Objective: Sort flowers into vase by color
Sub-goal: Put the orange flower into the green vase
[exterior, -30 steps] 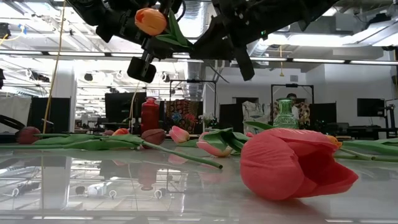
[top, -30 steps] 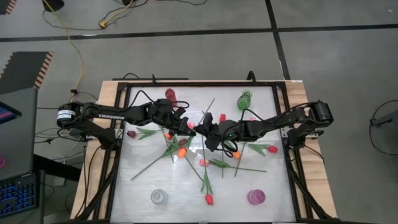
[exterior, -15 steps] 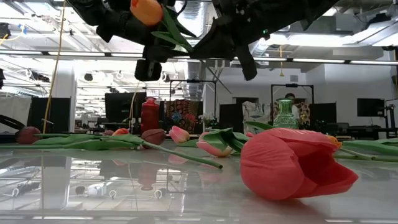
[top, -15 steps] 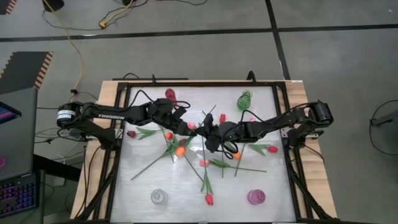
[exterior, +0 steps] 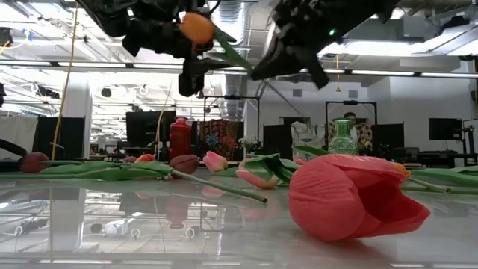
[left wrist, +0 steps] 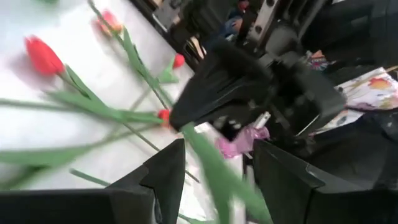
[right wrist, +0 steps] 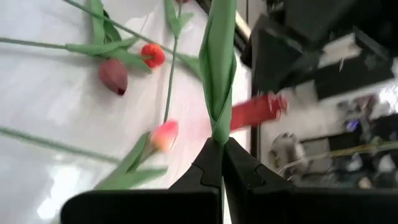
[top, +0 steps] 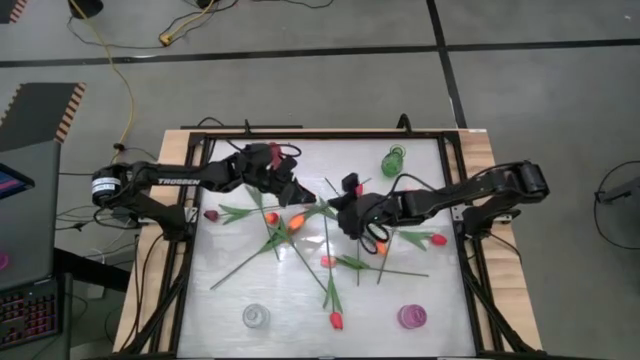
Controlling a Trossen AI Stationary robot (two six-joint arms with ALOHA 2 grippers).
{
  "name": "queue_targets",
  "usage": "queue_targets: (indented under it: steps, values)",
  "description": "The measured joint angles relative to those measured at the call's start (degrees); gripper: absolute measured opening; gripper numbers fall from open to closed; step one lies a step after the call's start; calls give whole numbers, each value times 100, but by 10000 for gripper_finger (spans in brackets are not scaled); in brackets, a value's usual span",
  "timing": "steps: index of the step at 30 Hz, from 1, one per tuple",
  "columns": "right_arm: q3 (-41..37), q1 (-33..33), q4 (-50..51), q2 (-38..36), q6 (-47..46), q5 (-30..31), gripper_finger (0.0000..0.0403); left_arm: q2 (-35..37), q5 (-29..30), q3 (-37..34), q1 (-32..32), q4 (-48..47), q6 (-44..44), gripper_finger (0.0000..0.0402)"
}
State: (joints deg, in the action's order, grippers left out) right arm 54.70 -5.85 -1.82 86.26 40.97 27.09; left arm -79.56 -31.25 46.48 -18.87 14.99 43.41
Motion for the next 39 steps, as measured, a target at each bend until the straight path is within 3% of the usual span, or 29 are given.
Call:
queue_targets:
  steps: [11,18,21,29,36,39]
  values:
    - [2,409,1442,-1573,-1574,7,25,12,209,0,-277,-29,-1174,174]
    - [-436,1132,1403,-2752,-2027,7,25,12,346,0,-195,-51,-1543,174]
    - [-937,1437,846,-3295,-2059,5,25,12,486,0,-111,-53,-1742,174]
    - [-2256,2060,-1803,-4194,-1865,-5,25,10,837,0,51,-53,-1879,174]
    - [-2839,2507,-3222,-4144,-1858,-15,25,10,965,0,109,-53,-1881,174]
    - [-2887,2680,-3298,-4005,-1923,-23,25,10,983,0,109,-53,-1881,174]
